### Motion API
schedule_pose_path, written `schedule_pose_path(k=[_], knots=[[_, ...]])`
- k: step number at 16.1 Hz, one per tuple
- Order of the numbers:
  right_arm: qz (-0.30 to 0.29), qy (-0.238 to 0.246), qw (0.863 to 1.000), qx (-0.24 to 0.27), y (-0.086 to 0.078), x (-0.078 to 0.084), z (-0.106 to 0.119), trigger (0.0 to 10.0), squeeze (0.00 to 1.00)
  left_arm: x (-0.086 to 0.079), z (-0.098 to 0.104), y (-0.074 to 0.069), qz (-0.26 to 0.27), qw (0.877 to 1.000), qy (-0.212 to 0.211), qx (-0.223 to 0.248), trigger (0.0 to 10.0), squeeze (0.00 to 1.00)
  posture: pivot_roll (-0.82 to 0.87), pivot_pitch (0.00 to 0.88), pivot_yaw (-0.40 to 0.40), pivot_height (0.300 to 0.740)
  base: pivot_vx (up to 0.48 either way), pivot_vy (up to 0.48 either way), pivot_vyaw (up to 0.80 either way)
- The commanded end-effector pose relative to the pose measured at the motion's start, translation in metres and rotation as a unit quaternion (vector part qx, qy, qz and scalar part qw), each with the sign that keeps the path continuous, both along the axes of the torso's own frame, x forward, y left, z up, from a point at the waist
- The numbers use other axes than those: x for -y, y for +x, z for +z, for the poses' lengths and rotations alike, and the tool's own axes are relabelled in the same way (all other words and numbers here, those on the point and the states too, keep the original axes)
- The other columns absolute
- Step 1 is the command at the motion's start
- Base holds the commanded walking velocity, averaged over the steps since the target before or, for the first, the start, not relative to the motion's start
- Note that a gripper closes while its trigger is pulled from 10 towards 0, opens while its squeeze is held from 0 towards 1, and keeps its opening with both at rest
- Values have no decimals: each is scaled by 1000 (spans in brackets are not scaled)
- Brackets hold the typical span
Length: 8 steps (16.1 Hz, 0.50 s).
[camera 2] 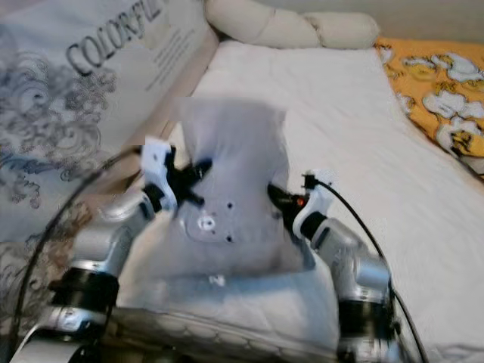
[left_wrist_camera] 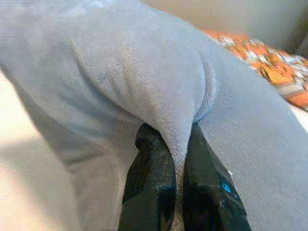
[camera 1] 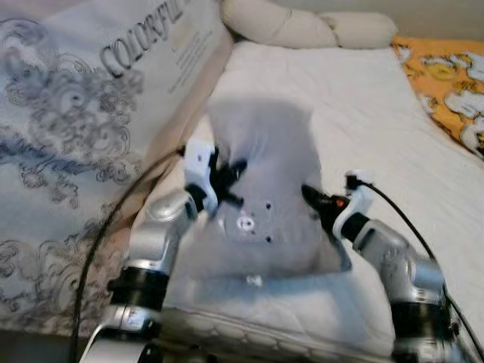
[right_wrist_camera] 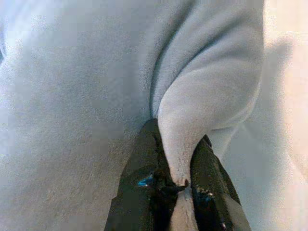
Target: Clean up the room
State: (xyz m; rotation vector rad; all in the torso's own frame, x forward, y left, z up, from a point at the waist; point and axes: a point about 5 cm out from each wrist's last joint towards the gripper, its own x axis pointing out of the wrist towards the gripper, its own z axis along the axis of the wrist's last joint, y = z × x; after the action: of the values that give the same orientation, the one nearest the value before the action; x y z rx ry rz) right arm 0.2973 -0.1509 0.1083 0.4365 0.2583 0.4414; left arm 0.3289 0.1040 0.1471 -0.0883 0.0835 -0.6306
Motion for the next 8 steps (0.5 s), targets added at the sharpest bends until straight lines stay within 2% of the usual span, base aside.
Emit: schedule_pose_path(k=[1,2,3,4,6,7,8], knots=[[-17,-10,999,45,-2,-11,17,8314,0,1,11,-3,3,999,28,26,0,0,51,0,46,740,0,0,0],[-45,-21,998,43,-5,-16,19,10000,0,0,14,-5,8,997,62,43,0,0,45,0,56,740,0,0,0],[-55,-23,997,45,-8,-19,20,10000,0,0,15,-6,16,996,72,51,3020,0,39,0,66,740,0,0,0],[-69,-34,996,46,-13,-20,20,10000,0,2,17,-6,27,995,75,53,10000,0,29,0,80,740,0,0,0],[-81,-65,994,35,-17,-22,16,10000,0,4,19,-5,29,994,91,55,10000,0,10,0,108,740,0,0,0],[-95,-72,992,38,-22,-22,17,10000,0,4,24,-7,28,991,101,78,10000,0,3,0,118,740,0,0,0],[-115,-74,990,44,-24,-18,20,10000,0,2,23,-7,47,993,88,69,10000,0,2,0,121,740,0,0,0]])
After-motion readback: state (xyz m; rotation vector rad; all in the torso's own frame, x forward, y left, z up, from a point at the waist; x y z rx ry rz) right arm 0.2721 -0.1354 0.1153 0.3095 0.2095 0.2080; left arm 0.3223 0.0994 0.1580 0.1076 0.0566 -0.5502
